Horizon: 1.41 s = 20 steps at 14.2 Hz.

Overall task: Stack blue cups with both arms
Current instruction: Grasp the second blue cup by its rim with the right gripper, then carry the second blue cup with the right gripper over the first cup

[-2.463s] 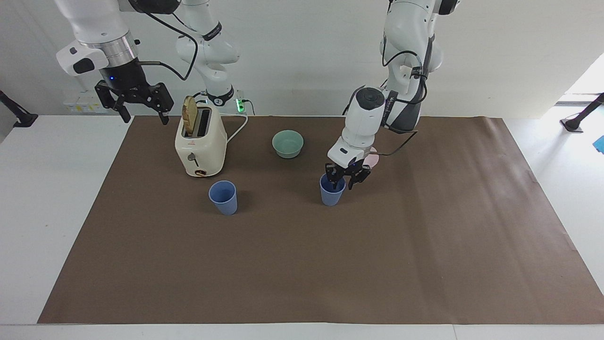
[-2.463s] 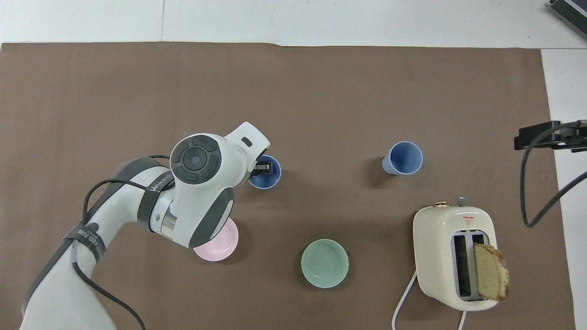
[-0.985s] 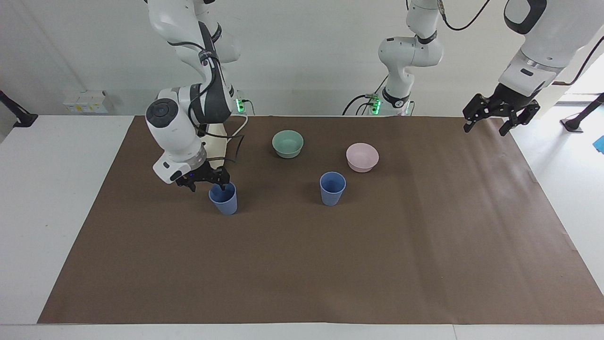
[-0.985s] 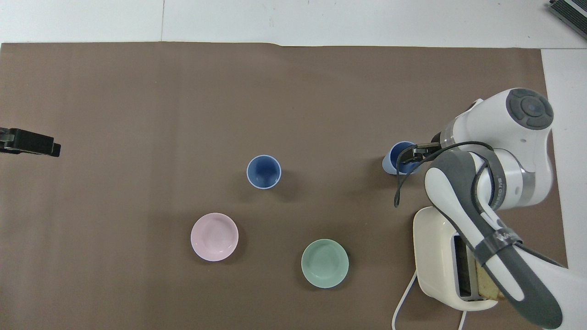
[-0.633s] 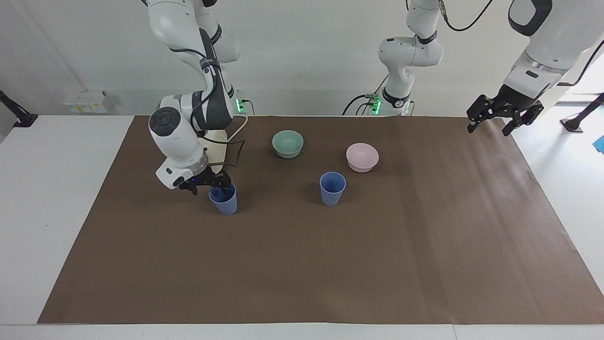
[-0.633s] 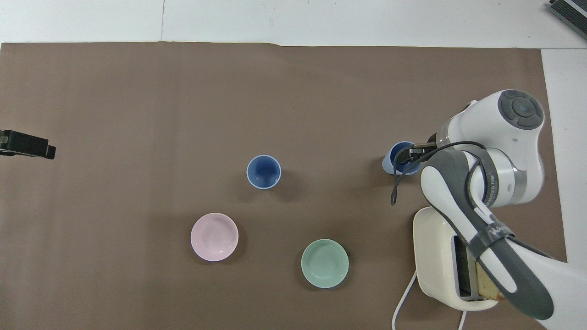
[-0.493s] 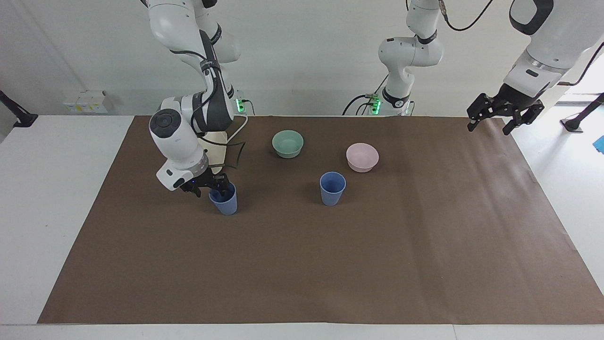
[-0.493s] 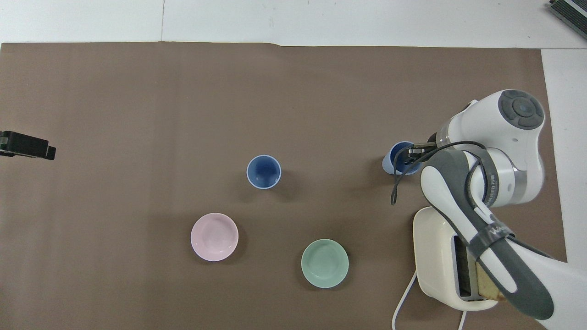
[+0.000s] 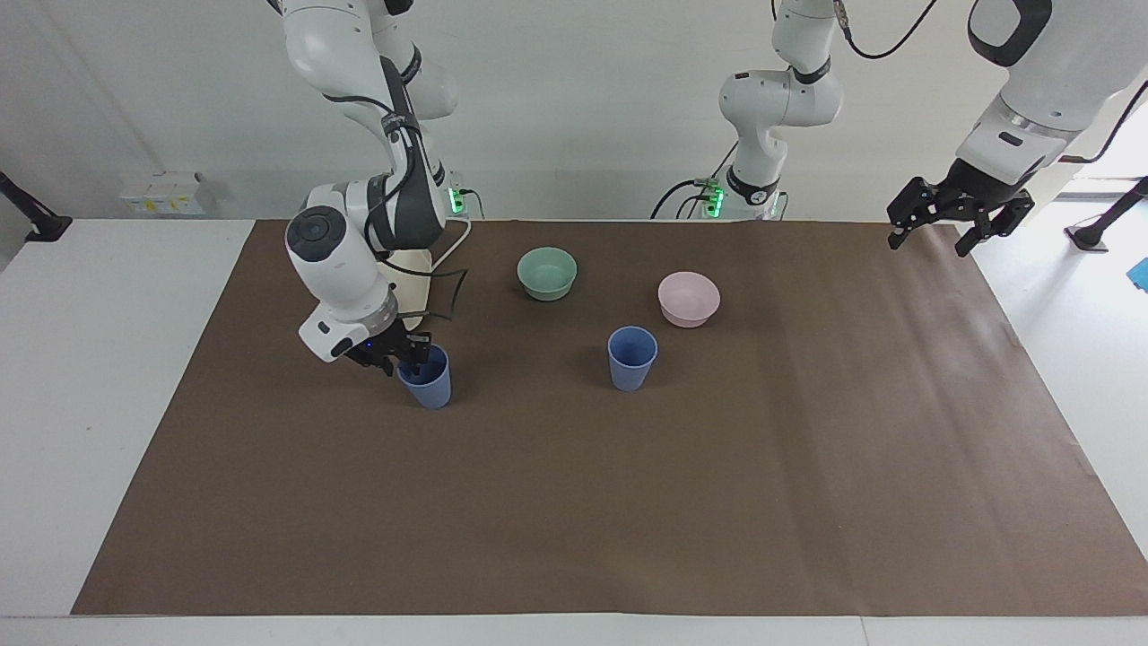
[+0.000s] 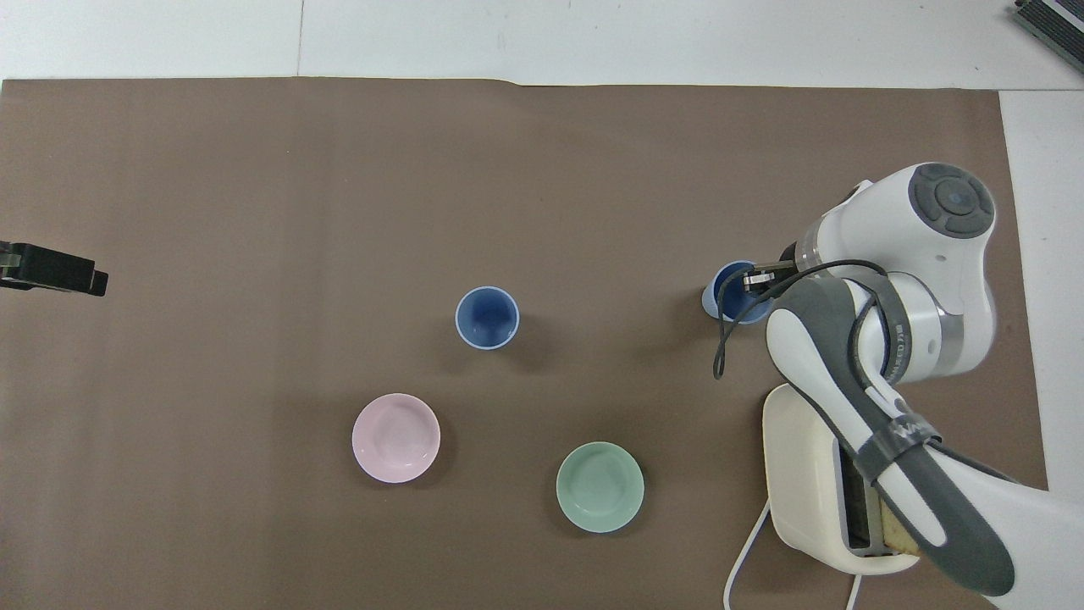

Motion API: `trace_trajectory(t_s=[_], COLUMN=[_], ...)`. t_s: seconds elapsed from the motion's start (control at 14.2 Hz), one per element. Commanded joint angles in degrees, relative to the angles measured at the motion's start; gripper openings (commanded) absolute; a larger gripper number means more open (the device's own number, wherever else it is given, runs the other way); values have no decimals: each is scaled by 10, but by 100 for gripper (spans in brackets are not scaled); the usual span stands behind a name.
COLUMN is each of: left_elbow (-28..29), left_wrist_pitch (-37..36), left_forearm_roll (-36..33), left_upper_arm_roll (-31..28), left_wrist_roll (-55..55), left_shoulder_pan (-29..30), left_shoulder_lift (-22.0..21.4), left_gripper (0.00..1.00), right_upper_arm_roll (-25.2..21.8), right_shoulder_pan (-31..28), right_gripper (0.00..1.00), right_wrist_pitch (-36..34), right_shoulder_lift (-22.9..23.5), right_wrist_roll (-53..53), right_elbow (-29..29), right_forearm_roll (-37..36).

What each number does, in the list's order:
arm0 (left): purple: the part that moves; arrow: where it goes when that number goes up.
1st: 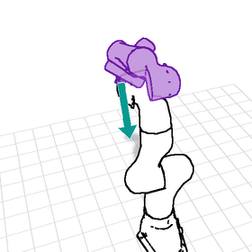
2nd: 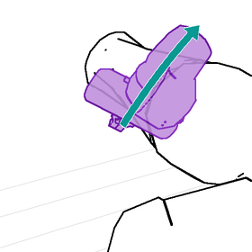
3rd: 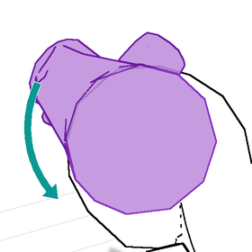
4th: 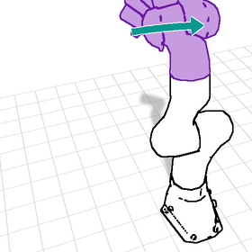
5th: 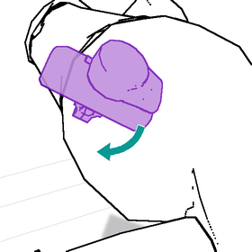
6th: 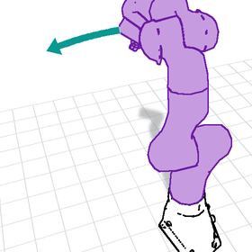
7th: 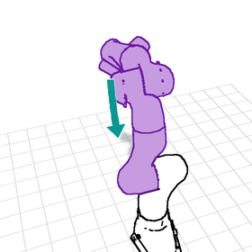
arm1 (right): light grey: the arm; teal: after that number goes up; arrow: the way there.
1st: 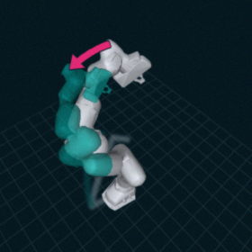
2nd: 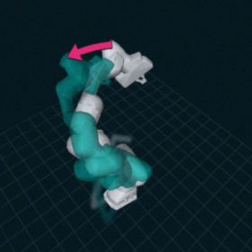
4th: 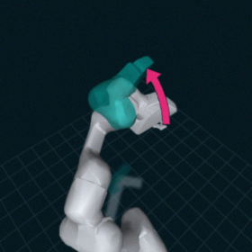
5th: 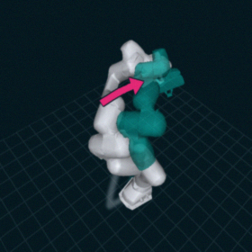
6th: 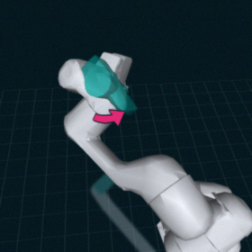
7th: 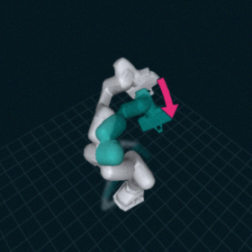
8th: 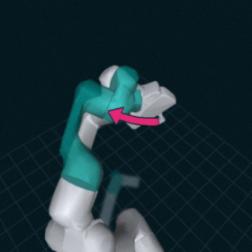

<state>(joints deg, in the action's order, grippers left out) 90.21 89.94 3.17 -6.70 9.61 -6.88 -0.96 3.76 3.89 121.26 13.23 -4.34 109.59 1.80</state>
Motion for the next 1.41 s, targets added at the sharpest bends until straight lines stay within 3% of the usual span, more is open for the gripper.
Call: trace_trajectory(t_s=[0.0, 0.21, 0.49, 0.99, 1.34], left_elbow=[-13, -12, -13, -13, -13], left_wrist_pitch=[-12, -12, -12, -12, -12], left_forearm_roll=[-5, -5, -5, -5, -5], left_upper_arm_roll=[2, 2, 2, 2, 2], left_wrist_roll=[6, 6, 6, 6, 6], left_shoulder_pan=[1, 3, 6, 7, 7], left_shoulder_lift=[3, 2, 3, 3, 3], left_gripper=[100, 100, 100, 100, 100], right_upper_arm_roll=[-2, 0, -1, 1, 16], right_shoulder_pan=[4, 20, 62, 174, 232], right_gripper=[0, 0, 0, 0, 0], right_wrist_pitch=[-54, -145, -215, -227, -170], right_shoulder_lift=[-1, -4, -3, 15, 44], right_wrist_roll=[-8, -8, -38, -224, -322], right_elbow=[-52, -129, -212, -289, -303], right_forearm_roll=[-1, -2, 0, 6, 20])
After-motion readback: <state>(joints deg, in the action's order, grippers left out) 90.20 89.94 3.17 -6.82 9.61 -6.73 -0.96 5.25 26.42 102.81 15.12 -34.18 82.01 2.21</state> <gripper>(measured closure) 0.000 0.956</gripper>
